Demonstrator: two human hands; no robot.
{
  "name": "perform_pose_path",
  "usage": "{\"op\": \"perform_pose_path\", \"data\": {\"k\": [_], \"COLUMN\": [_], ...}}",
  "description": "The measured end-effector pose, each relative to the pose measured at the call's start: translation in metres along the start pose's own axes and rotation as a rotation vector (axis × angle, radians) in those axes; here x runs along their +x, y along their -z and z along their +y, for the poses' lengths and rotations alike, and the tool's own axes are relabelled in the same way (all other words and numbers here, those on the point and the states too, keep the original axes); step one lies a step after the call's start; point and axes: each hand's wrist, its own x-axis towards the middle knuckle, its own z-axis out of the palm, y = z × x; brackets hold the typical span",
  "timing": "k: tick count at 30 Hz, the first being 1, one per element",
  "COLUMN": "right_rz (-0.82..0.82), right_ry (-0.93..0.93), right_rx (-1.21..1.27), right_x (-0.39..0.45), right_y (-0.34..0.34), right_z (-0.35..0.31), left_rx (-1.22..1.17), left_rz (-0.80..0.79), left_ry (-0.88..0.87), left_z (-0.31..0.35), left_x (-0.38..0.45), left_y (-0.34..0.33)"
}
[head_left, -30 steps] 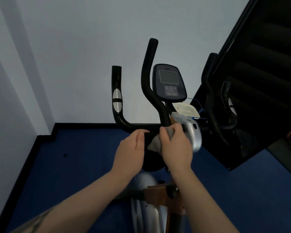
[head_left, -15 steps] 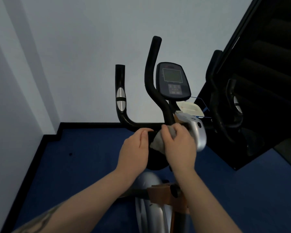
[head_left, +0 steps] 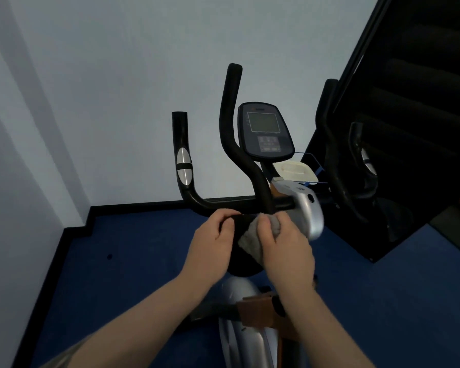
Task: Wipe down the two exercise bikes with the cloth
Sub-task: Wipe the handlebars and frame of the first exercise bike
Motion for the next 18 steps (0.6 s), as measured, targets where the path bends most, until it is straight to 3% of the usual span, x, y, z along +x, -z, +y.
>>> {"op": "perform_pose_path", "data": {"k": [4,8,10,15,18], "right_rz": [-0.178,0.054,0.086,-0.216,-0.058], "right_ry": [0.037,-0.017,-0.034,-0.016,-0.001], "right_rx": [-0.23,-0.027,0.087,-0.112,-0.063], "right_x": [0.036,0.005,-0.006,0.04,0.021], "right_y": [0.002,-0.005,-0.007,0.002,-0.005], "right_z": [-0.017,-0.006,-0.001,-0.015,-0.006], "left_rx": [-0.169,-0.174,-0.195,-0.265,-0.305], "left_rz": [-0.126,-0.12,-0.104,-0.109,-0.116], "left_ry": [0.076,0.052,0.03,-0.024,-0.014], "left_z": [0.004,0.0,-0.001,-0.001,-0.005], "left_x": [0.004,0.004,0.004,0.005,0.003], "left_y": [0.004,0.003,0.002,0.0,0.0]}}
